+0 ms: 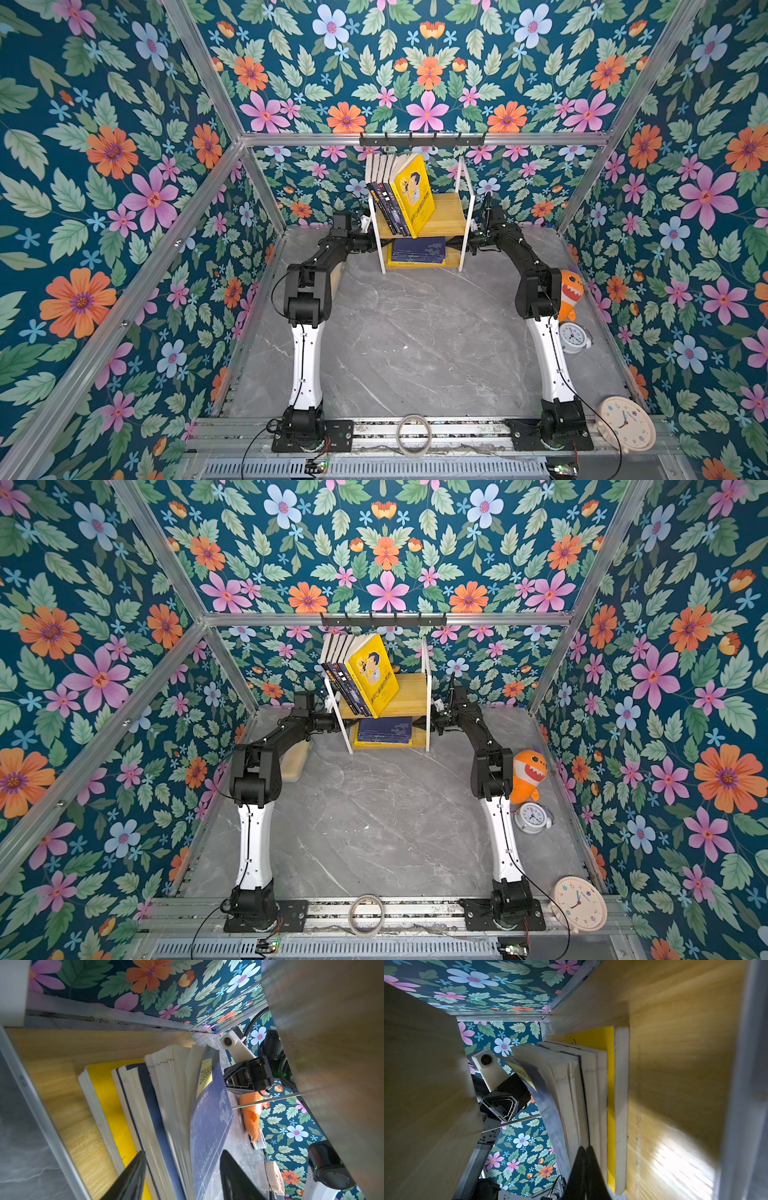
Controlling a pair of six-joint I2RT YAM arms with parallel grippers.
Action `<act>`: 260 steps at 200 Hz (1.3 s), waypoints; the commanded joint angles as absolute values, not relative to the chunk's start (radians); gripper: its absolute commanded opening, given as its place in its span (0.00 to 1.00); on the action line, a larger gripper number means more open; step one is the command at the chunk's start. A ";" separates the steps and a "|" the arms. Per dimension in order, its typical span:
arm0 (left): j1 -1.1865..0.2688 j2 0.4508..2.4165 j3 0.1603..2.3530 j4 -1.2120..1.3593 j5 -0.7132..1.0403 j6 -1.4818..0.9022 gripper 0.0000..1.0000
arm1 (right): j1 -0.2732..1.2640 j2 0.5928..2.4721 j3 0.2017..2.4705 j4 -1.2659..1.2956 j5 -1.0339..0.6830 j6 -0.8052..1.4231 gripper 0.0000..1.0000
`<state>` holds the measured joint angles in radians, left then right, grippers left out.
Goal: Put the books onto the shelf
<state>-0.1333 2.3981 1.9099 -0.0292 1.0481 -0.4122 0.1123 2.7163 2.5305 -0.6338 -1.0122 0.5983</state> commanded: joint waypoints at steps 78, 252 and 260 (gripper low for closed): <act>-0.133 2.395 1.907 -0.003 1.063 -0.413 0.51 | 0.123 2.714 2.544 -0.630 -1.036 0.598 0.00; 0.078 1.735 1.217 -0.037 0.592 -0.086 1.00 | -0.031 1.611 1.236 -0.188 -0.445 0.328 0.68; 0.081 1.683 1.141 -0.003 0.569 -0.070 1.00 | -0.031 1.547 1.160 -0.154 -0.414 0.315 0.74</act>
